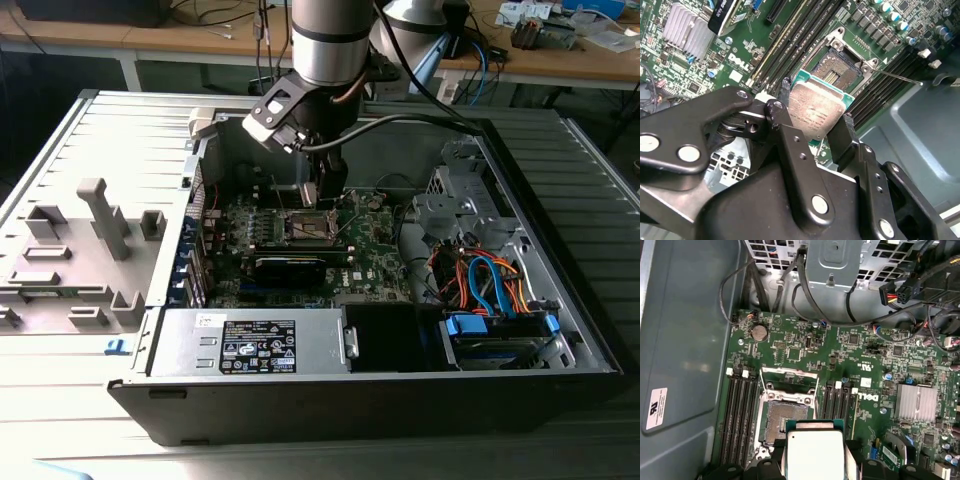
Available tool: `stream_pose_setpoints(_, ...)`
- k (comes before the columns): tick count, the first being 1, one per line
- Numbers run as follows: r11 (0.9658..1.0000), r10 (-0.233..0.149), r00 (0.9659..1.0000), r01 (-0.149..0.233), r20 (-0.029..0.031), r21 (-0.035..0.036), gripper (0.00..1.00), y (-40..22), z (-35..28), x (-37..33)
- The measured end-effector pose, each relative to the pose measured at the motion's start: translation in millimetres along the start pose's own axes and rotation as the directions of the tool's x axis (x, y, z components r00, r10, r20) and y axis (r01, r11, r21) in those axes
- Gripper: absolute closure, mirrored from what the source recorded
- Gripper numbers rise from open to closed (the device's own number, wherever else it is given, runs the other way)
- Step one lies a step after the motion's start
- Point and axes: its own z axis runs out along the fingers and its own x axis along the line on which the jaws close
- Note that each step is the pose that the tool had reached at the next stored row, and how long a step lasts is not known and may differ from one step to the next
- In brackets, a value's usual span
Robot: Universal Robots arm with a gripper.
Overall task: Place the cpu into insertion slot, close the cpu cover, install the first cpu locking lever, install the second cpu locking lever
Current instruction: 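Place the cpu into insertion slot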
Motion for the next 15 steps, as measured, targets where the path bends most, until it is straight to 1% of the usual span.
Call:
stream_pose_setpoints(1,0.9999,0.012,0.9999,-0.012,0.0003,-0.0001,0.45,0.0,0.1,0.0)
stream_pose_setpoints(3,0.9998,0.019,0.9998,-0.019,0.0005,-0.0002,0.45,0.0,0.1,0.0)
stream_pose_setpoints(7,0.9998,0.019,0.9998,-0.019,0.0005,-0.0002,0.45,0.0,0.2,0.0)
stream_pose_setpoints(15,0.9998,0.019,0.9998,-0.019,0.0005,-0.0002,0.45,-0.1,3.4,0.0)
